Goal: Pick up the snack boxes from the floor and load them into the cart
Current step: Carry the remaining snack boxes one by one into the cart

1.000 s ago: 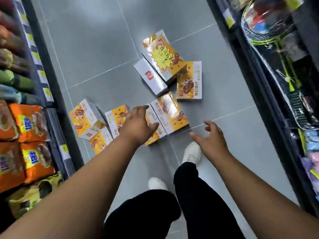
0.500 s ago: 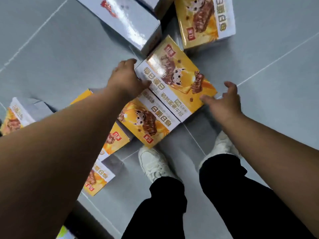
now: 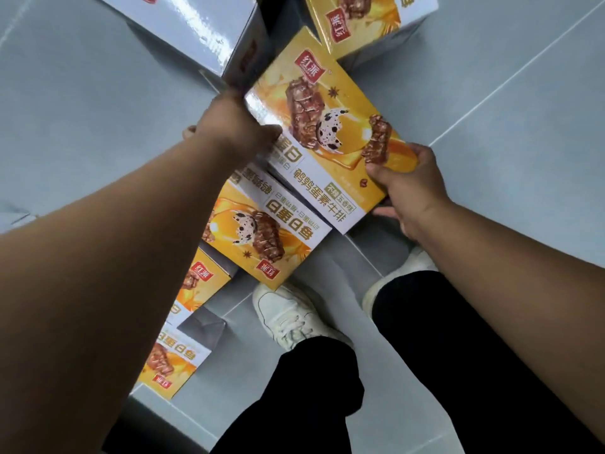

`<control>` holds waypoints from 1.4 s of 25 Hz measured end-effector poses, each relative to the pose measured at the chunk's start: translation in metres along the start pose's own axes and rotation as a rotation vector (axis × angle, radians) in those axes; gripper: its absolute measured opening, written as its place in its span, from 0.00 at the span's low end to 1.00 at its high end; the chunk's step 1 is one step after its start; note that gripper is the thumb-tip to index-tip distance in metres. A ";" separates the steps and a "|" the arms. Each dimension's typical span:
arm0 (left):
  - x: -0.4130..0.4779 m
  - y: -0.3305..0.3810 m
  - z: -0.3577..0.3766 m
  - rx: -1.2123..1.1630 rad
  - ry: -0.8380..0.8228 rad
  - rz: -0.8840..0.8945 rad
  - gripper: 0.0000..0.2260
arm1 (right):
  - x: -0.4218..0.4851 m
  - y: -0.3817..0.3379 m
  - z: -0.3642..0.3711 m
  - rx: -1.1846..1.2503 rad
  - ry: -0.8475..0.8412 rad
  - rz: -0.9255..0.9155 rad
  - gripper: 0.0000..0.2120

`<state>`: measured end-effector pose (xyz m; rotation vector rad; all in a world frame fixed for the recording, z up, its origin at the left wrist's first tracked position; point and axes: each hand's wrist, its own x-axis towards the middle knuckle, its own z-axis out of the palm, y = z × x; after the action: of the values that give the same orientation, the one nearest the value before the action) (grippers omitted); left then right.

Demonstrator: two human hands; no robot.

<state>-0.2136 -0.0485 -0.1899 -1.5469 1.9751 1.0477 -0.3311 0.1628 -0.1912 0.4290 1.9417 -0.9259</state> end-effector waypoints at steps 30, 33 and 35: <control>-0.612 0.292 -0.383 -0.378 0.385 0.816 0.21 | -0.662 -0.297 -0.387 -0.097 0.399 -0.781 0.35; -0.681 0.322 -0.358 -0.360 0.345 0.932 0.22 | -0.711 -0.260 -0.453 -0.074 0.480 -0.797 0.36; -0.734 0.339 -0.327 -0.307 0.302 0.997 0.23 | -0.748 -0.220 -0.505 -0.061 0.538 -0.784 0.36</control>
<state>-0.2808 0.1969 0.6445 -0.7993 3.0233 1.5911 -0.3727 0.4482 0.6916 -0.1769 2.7003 -1.3208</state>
